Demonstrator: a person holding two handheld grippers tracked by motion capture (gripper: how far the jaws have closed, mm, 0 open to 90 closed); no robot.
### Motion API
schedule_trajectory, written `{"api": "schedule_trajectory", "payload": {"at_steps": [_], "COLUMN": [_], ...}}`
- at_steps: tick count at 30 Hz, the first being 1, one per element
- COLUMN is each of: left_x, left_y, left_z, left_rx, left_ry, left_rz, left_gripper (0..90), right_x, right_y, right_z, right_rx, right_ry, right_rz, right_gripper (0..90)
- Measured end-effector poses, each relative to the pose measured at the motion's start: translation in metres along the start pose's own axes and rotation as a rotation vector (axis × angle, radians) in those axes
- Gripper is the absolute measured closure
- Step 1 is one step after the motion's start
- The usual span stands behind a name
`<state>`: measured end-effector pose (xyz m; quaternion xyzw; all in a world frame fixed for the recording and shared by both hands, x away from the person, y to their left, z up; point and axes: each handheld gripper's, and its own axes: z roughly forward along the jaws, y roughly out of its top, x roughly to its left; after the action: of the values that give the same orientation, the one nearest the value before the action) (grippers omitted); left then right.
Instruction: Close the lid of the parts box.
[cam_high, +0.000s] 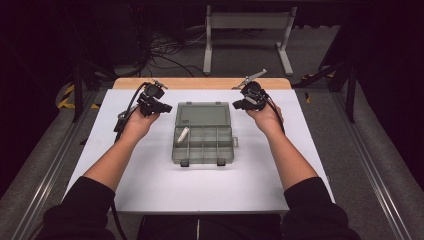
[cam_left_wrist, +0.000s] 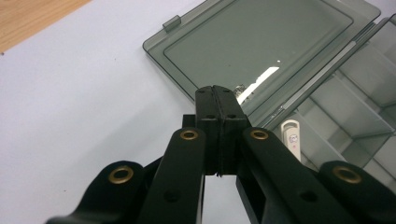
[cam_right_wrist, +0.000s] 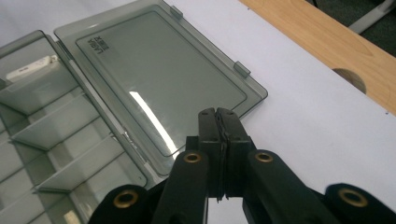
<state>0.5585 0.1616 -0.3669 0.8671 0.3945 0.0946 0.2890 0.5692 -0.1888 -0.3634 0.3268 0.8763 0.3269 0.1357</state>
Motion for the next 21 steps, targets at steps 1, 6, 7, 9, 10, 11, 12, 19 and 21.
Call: {"api": "schedule_trajectory", "payload": {"at_steps": [1, 6, 7, 9, 10, 11, 12, 19, 21], "left_x": [0.0, 0.002, 0.002, 0.004, 0.004, 0.005, 0.005, 0.01, 0.011], "left_y": [0.0, -0.003, -0.003, -0.008, -0.008, -0.01, -0.01, -0.016, -0.018], "left_z": [0.002, 0.01, 0.01, 0.016, 0.016, 0.019, 0.019, 0.027, 0.03], "left_rx": [0.002, 0.011, 0.011, 0.018, 0.018, 0.032, 0.032, 0.04, 0.042], "left_ry": [0.0, -0.003, -0.003, -0.001, -0.001, -0.004, -0.004, -0.004, -0.008], "left_rz": [-0.002, -0.012, -0.012, -0.02, -0.02, -0.031, -0.031, -0.055, -0.066], "left_gripper": [90.0, 90.0, 90.0, 90.0, 90.0, 90.0, 90.0, 90.0, 90.0], "right_x": [-0.001, -0.004, -0.004, -0.002, -0.002, -0.003, -0.003, -0.003, -0.003], "right_y": [0.0, 0.0, 0.0, -0.002, -0.002, -0.005, -0.005, -0.01, -0.011], "right_z": [0.002, 0.011, 0.011, 0.016, 0.016, 0.019, 0.019, 0.034, 0.036], "right_rx": [0.006, 0.03, 0.03, 0.048, 0.048, 0.062, 0.062, 0.113, 0.115], "right_ry": [-0.002, -0.003, -0.003, 0.008, 0.008, 0.01, 0.01, 0.012, 0.011], "right_rz": [0.003, 0.011, 0.011, 0.019, 0.019, 0.023, 0.023, 0.033, 0.035], "right_gripper": [89.1, 89.1, 89.1, 89.1, 89.1, 89.1, 89.1, 89.1, 89.1]}}
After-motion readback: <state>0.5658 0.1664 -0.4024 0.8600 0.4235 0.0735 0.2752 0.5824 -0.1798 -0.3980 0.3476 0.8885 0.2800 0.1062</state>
